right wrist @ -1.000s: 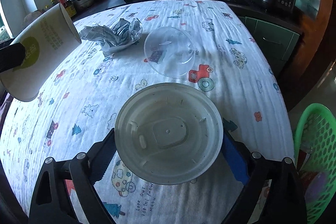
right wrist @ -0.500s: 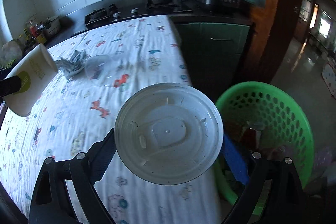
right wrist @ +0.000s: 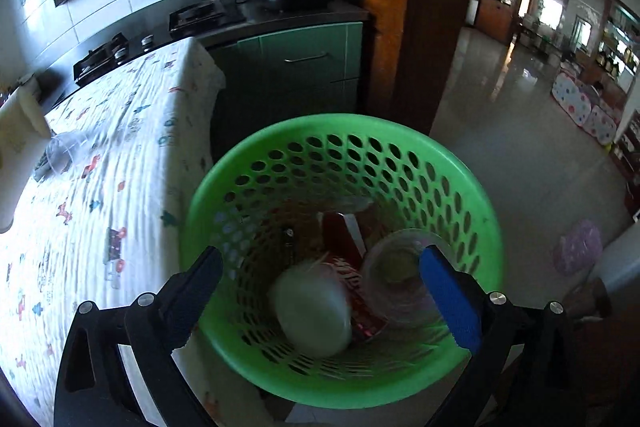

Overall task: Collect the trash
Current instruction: 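Drop the white lid into the basket with right gripper while left gripper drops the cup, then grasp the crumpled foil with the left gripper while the right gripper grasps the clear cup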

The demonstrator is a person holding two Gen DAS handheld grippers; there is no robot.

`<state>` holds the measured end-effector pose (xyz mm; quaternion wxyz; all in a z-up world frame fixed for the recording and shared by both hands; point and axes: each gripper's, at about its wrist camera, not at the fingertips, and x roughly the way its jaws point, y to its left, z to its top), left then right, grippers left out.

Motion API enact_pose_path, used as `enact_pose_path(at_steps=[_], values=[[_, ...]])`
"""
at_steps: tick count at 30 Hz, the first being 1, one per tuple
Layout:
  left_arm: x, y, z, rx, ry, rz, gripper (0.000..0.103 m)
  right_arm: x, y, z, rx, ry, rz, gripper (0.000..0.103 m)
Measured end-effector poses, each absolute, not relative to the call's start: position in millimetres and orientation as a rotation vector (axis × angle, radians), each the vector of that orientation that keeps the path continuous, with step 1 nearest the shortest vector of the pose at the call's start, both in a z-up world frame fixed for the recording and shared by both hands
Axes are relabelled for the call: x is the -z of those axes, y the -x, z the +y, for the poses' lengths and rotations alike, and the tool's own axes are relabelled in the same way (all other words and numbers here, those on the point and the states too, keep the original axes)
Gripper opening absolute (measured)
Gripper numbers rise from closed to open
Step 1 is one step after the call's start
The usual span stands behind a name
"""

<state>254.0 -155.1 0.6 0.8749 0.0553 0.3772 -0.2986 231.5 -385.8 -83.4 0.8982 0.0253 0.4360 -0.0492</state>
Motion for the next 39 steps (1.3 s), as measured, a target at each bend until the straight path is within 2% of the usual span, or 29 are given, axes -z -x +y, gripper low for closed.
enact_pose_path(at_steps=[13, 15, 17, 19, 25, 39], values=[[23.4, -291.1, -273.2, 0.715, -0.111, 0.858, 0.064, 72.9, -172.7, -403.7, 0.132, 0.016, 0.856, 0.096], [26.0, -291.1, -285.0, 0.73, -0.114, 0.865, 0.068, 71.3, -164.3, -405.0, 0.133, 0.009, 0.852, 0.096], [27.7, -286.8, -291.2, 0.726, -0.121, 0.855, 0.079, 71.3, -154.3, -406.1, 0.136, -0.001, 0.846, 0.096], [29.4, -280.6, -293.1, 0.734, -0.119, 0.853, 0.081, 72.1, -148.1, -406.7, 0.14, -0.014, 0.848, 0.096], [26.5, -271.5, -271.0, 0.695, -0.128, 0.846, 0.081, 72.1, -137.9, -407.0, 0.131, -0.036, 0.838, 0.096], [9.5, -272.9, -159.9, 0.519, -0.093, 0.79, 0.081, 61.7, -150.4, -367.9, 0.074, -0.012, 0.812, 0.096]])
